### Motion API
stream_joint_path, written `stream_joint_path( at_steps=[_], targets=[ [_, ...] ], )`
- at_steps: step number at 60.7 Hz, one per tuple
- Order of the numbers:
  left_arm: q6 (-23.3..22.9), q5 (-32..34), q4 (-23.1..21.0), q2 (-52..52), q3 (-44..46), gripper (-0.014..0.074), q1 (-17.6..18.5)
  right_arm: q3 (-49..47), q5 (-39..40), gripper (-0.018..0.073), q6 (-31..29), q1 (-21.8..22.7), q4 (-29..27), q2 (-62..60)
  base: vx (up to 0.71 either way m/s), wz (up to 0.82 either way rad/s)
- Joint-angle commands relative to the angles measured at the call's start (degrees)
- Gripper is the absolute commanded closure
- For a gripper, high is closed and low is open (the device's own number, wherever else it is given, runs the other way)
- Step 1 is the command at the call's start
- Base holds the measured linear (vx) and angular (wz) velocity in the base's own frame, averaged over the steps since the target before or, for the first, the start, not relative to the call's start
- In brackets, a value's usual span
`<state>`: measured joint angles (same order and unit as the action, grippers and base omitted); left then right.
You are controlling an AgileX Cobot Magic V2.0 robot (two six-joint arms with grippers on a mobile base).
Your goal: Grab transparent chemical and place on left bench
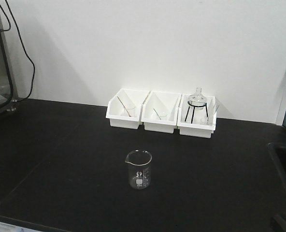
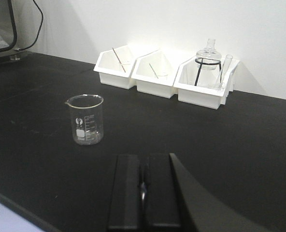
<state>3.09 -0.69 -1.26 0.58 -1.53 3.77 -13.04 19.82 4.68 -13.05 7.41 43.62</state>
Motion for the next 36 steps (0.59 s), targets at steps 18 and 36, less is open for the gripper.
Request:
stream_joint_path(
  at_steps=[18, 36],
  targets=[
    [-0.45, 4.49, -0.04, 1.1, -0.93, 0.06, 0.1, -1.62, 4.8, 0.0564, -0.13, -0.02, 0.11, -0.33, 0.22, 0.0],
    [-0.45, 4.49, -0.04, 1.1, -0.93, 0.06, 0.1, -1.62, 4.8, 0.0564, -0.13, -0.02, 0.11, -0.28, 0.18, -0.01]
  ],
)
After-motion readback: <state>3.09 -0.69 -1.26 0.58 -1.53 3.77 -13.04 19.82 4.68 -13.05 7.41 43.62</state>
